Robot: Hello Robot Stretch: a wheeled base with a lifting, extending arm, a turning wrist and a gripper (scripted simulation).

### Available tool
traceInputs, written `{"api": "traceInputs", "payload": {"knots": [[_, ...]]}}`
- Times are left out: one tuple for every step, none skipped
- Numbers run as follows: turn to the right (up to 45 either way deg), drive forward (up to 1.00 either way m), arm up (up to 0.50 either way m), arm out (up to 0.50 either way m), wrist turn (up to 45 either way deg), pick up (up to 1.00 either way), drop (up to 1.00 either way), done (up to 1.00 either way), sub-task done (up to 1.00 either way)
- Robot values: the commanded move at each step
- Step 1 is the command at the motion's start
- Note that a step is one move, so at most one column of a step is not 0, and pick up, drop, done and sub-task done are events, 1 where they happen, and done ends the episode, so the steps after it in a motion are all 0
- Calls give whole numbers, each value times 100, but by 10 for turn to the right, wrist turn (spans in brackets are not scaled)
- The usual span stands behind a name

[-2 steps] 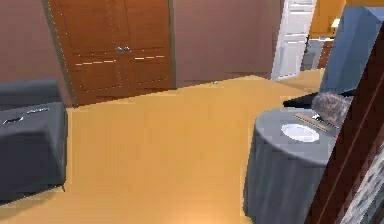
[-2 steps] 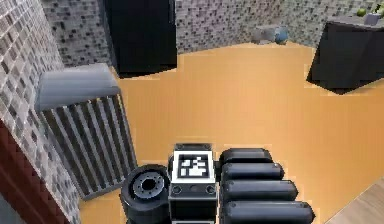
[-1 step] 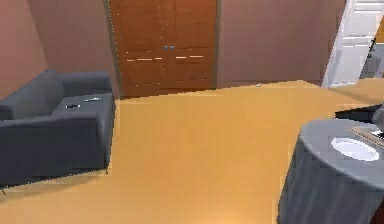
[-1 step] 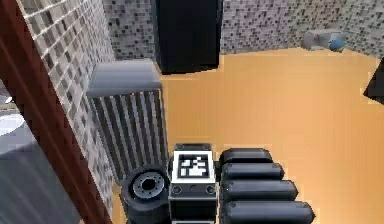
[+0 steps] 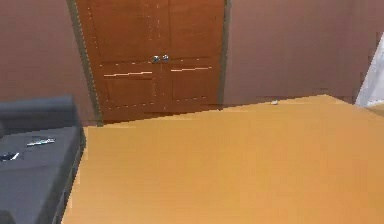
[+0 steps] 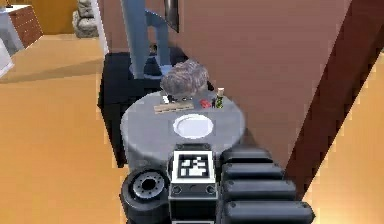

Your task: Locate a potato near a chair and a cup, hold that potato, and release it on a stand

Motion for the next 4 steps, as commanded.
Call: {"api": "traceInputs", "payload": {"knots": [[-120,0,0,0,0,0,0,0,0],[0,5,0,0,0,0,0,0,0],[450,0,0,0,0,0,0,0,0],[0,100,0,0,0,0,0,0,0]]}}
